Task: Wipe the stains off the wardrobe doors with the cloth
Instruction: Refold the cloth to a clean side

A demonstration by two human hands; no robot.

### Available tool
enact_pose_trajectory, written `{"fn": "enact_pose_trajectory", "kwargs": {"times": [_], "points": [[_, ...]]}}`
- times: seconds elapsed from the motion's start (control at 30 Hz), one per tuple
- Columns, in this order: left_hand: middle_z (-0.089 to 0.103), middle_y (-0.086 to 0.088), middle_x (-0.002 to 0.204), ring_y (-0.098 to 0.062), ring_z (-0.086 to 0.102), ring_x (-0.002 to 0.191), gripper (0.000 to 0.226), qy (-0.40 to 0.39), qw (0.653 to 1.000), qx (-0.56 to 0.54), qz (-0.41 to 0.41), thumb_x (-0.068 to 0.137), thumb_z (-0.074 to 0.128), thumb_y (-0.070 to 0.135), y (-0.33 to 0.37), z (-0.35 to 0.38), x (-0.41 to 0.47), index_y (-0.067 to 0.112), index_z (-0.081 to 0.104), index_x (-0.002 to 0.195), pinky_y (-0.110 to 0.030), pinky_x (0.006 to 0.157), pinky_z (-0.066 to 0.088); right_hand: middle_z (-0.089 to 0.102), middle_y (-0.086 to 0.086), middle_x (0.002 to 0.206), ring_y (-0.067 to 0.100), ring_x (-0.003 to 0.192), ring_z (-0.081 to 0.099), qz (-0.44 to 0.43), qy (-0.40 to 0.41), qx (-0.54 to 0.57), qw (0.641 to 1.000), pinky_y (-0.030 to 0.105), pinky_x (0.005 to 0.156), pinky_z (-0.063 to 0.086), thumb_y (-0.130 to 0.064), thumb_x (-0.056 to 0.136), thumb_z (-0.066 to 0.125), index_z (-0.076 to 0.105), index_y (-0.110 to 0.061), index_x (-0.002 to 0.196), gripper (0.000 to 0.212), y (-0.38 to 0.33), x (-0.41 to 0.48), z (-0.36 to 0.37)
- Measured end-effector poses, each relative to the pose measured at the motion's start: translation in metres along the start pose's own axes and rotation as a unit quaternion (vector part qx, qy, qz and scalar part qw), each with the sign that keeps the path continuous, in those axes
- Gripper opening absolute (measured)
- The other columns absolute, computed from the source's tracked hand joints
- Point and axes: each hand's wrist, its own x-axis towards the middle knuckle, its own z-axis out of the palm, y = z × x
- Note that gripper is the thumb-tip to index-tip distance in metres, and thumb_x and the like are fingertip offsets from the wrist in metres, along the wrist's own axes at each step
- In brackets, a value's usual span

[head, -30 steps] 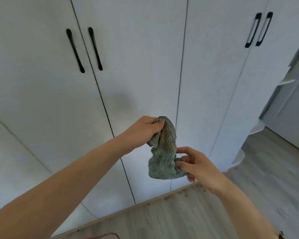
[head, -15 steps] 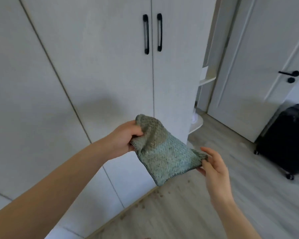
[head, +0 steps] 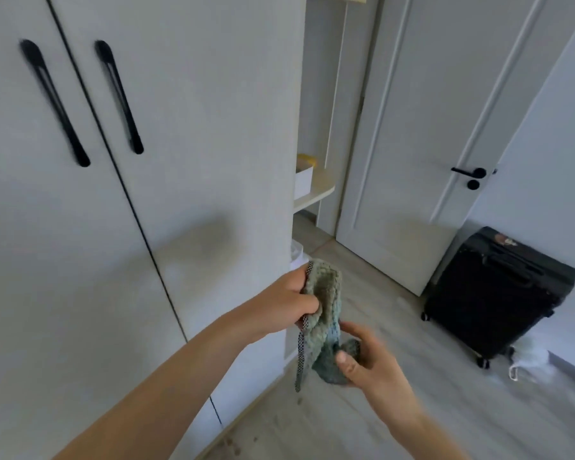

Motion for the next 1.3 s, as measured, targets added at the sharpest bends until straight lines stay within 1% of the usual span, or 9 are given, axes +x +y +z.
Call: {"fn": "enact_pose_trajectory", "kwargs": {"times": [0.17,0.27,0.37,0.57,0.77,0.9,1.03,1.17,1.3], "points": [[0.055,0.002,0.076,-0.012,0.053,0.068,0.013,-0.037,0.997,0.064,-0.009,0.085,0.049,0.006,0.036,-0.001,0.122,0.016,0.056,0.091,-0.029,0.062,0.042,0.062,0.004,0.069,0.015,0.063,0.056,-0.01,0.037,-0.117,0.992,0.035,0.058,0.044,-0.037,0.089,0.076,0.071,-0.019,0.087,0.02,-0.019,0.096,-0.076],[0.05,-0.005,0.074,-0.014,0.047,0.065,0.01,-0.005,0.986,0.168,-0.007,0.082,0.047,0.006,0.053,-0.004,0.175,0.001,0.053,0.089,-0.03,0.061,0.036,0.046,0.012,0.065,0.019,0.061,0.046,0.021,0.137,-0.069,0.988,0.034,0.062,0.031,-0.023,0.098,0.065,0.055,0.002,0.076,0.035,-0.023,0.145,-0.118],[0.054,-0.009,0.081,-0.016,0.049,0.069,0.008,0.101,0.963,0.249,0.015,0.085,0.05,0.007,0.062,-0.021,0.218,0.006,0.053,0.092,-0.03,0.061,0.038,0.067,0.02,0.088,0.025,0.083,0.066,0.052,0.156,0.143,0.976,0.04,0.077,0.046,-0.023,0.1,0.06,0.065,0.001,0.09,0.026,-0.045,0.203,-0.153],[0.059,0.014,0.08,-0.003,0.059,0.067,0.007,0.336,0.914,0.227,-0.031,0.088,0.068,0.026,0.065,-0.059,0.281,0.027,0.061,0.091,-0.013,0.054,0.043,0.071,0.015,0.104,0.021,0.094,0.07,-0.052,0.042,0.251,0.966,0.038,0.08,0.057,-0.018,0.103,0.052,0.069,-0.008,0.095,0.021,-0.137,0.358,-0.2],[0.063,0.019,0.087,-0.002,0.059,0.068,0.008,0.456,0.857,0.186,-0.15,0.092,0.068,0.034,0.069,-0.067,0.303,0.034,0.06,0.093,-0.011,0.057,0.043,0.073,-0.004,0.083,0.016,0.086,0.068,-0.224,-0.115,0.002,0.968,0.037,0.079,0.056,-0.028,0.096,0.065,0.074,-0.022,0.079,0.021,-0.239,0.49,-0.181],[0.065,0.021,0.091,-0.003,0.063,0.074,0.007,0.503,0.825,0.179,-0.184,0.093,0.065,0.032,0.068,-0.059,0.303,0.037,0.062,0.088,-0.013,0.059,0.049,0.066,-0.011,0.074,0.002,0.074,0.061,-0.362,-0.179,-0.185,0.896,0.015,0.062,0.044,-0.034,0.096,0.064,0.068,-0.022,0.081,0.019,-0.28,0.545,-0.13],[0.058,0.023,0.103,-0.004,0.063,0.079,0.006,0.508,0.81,0.211,-0.205,0.094,0.065,0.034,0.065,-0.053,0.306,0.039,0.062,0.093,-0.015,0.067,0.05,0.066,-0.007,0.084,0.005,0.078,0.059,-0.442,-0.238,-0.325,0.801,0.021,0.066,0.048,-0.028,0.093,0.066,0.068,-0.022,0.092,0.006,-0.283,0.592,-0.078],[0.045,0.029,0.113,0.0,0.06,0.087,0.012,0.461,0.828,0.249,-0.2,0.094,0.064,0.037,0.065,-0.046,0.323,0.044,0.058,0.101,-0.01,0.074,0.046,0.067,0.003,0.104,0.022,0.095,0.063,-0.477,-0.318,-0.485,0.66,0.041,0.084,0.055,-0.017,0.087,0.069,0.068,-0.021,0.109,0.023,-0.256,0.634,-0.054],[0.046,0.029,0.117,0.003,0.057,0.098,0.014,0.463,0.826,0.25,-0.2,0.096,0.059,0.038,0.067,-0.049,0.344,0.043,0.057,0.109,-0.006,0.077,0.043,0.06,-0.003,0.114,0.018,0.106,0.057,-0.453,-0.418,-0.582,0.53,0.035,0.089,0.051,-0.032,0.087,0.07,0.065,-0.03,0.122,0.035,-0.256,0.655,-0.031]]}}
